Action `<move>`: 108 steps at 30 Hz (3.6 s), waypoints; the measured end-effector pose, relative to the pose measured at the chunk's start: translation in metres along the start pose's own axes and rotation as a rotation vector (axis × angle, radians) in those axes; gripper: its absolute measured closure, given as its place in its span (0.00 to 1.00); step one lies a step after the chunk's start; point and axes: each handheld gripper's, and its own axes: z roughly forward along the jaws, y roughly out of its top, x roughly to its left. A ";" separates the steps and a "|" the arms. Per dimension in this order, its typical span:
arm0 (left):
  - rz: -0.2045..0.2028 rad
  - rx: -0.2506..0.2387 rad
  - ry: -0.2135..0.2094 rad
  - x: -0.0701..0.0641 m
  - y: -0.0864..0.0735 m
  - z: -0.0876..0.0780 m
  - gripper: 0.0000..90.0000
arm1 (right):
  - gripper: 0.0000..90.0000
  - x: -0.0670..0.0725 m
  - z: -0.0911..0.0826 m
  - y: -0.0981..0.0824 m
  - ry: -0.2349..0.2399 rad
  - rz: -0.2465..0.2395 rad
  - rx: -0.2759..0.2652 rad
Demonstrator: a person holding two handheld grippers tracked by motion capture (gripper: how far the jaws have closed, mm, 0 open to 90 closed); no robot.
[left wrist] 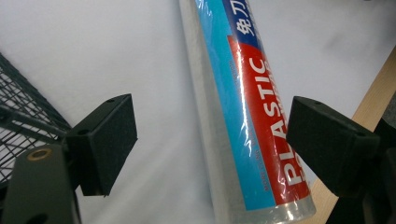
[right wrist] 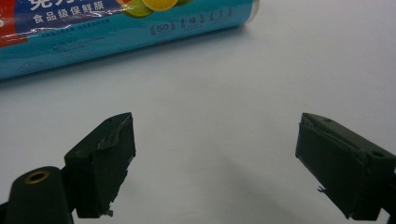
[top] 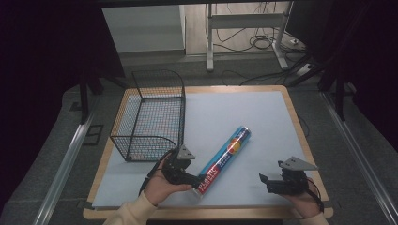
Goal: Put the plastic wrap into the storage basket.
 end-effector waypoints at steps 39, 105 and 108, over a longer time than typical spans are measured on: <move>0.041 0.054 -0.030 -0.014 0.043 0.032 0.16 | 0.14 0.000 0.000 0.000 0.002 -0.002 0.002; 0.056 0.357 0.102 -0.018 0.096 0.131 0.31 | 0.14 -0.001 0.001 0.000 0.002 0.005 0.011; 0.064 0.360 0.115 -0.020 0.097 0.132 0.31 | 0.14 -0.001 0.001 0.000 -0.001 0.004 0.010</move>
